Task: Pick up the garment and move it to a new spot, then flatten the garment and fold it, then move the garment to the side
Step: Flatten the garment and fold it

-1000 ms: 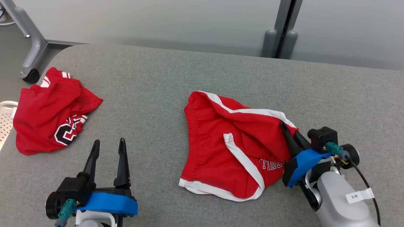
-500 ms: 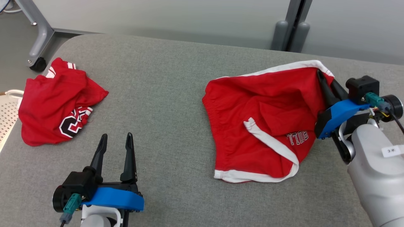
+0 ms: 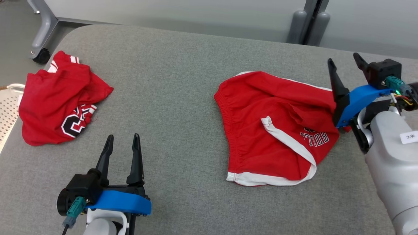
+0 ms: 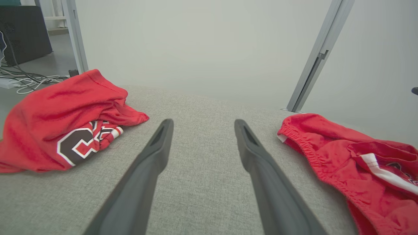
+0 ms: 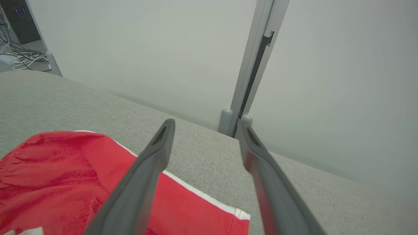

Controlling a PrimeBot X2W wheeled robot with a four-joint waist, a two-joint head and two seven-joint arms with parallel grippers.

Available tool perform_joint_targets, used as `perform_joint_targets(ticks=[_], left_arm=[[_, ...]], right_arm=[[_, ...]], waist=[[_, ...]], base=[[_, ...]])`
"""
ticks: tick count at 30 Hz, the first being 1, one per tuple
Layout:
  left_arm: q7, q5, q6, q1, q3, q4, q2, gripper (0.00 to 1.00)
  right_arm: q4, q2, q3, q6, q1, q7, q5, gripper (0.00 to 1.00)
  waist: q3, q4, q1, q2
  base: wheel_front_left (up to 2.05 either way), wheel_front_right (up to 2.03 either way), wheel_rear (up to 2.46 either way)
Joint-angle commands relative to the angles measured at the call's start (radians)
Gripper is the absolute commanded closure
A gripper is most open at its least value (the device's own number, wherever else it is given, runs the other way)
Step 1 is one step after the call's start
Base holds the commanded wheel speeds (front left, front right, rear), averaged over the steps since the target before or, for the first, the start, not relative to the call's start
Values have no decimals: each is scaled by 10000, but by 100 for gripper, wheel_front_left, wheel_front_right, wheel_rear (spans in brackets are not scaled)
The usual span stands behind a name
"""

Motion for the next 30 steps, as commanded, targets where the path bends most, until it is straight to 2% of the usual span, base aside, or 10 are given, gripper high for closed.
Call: perform_joint_targets(ticks=[1,9,14,21,30], left_arm=[[-51,39,46,-90,51,2,-9,0],[-51,179,50,72,145,-33,-9,0],[-51,203,42,136,141,-59,-9,0],[-51,106,17,62,20,-55,-9,0],[-51,-10,55,9,-170,-44,-11,0]], right_arm=[[-136,94,36,3,143,-53,-58,0],[-1806,798,1250,1,1765,-52,164,0],[-1970,1157,2288,1,2324,-52,302,0],[-1049,1233,3083,1,2092,4,311,0],[656,1277,2929,1,1383,356,-214,0]], waist=[[-32,-40,-1,-2],[-319,-225,-1,-2],[-386,-241,-1,-2],[-267,-69,-1,-2],[-97,223,-1,-2]], base=[[0,0,0],[0,0,0],[0,0,0],[0,0,0],[0,0,0]])
